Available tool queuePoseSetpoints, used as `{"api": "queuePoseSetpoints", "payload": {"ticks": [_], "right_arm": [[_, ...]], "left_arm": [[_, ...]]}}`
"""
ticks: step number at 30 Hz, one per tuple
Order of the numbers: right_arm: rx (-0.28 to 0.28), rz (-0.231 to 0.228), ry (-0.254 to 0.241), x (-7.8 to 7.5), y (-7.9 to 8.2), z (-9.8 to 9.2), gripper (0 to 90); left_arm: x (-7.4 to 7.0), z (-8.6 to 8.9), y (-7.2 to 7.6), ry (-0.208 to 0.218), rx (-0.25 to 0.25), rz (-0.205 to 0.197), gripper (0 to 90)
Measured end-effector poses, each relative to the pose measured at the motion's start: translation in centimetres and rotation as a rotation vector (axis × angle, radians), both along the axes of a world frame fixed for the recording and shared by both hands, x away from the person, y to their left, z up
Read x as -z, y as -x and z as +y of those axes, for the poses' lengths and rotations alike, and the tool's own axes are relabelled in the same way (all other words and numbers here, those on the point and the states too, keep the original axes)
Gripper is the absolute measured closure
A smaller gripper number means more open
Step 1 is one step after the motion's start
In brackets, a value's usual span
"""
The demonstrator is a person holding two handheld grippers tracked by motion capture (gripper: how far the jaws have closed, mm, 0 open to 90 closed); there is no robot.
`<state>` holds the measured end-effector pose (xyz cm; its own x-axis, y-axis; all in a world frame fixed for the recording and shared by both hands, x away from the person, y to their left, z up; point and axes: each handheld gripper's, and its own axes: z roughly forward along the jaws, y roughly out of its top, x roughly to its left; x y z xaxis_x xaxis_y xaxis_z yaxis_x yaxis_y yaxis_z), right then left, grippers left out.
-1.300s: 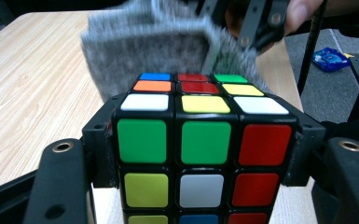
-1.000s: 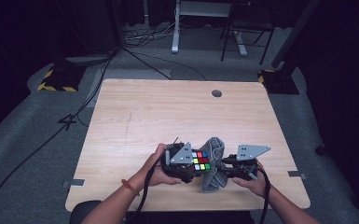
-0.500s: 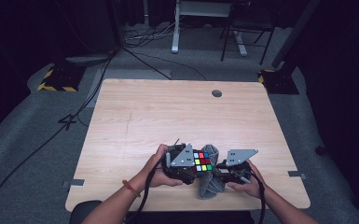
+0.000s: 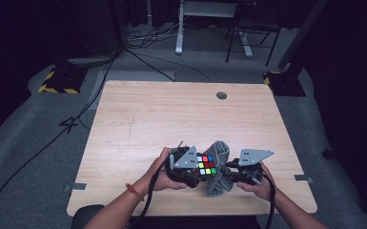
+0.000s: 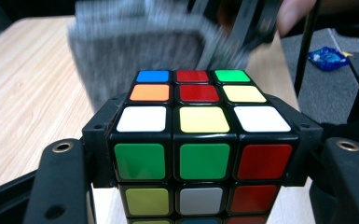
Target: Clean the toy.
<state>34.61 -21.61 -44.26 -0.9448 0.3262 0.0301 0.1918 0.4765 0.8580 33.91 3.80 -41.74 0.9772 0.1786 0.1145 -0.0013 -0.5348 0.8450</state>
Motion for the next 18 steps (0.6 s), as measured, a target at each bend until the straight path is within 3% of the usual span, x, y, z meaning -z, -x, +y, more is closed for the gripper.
{"api": "queuePoseSetpoints", "payload": {"ticks": [5, 7, 10, 14, 18], "right_arm": [[-0.041, 0.046, 0.084, 1.8, 0.1, 1.4, 76.3], [-0.053, 0.054, 0.089, 2.1, 0.2, 1.8, 76.3], [-0.054, 0.044, 0.061, 1.8, 0.3, 1.6, 76.4], [-0.039, 0.029, 0.016, 1.2, 0.3, 0.9, 76.4], [-0.028, 0.014, 0.003, 0.7, 0.4, 0.4, 76.5]], "left_arm": [[-0.2, 0.1, 0.1, 0.033, 0.002, 0.001, 33.0], [-0.2, 0.2, -0.1, 0.044, -0.001, 0.010, 32.9], [-0.1, 0.6, -0.5, 0.054, -0.002, 0.038, 32.7], [0.6, 0.3, -0.7, -0.007, -0.005, 0.038, 32.3], [0.7, 0.0, -0.6, -0.026, -0.007, 0.032, 32.6]]}}
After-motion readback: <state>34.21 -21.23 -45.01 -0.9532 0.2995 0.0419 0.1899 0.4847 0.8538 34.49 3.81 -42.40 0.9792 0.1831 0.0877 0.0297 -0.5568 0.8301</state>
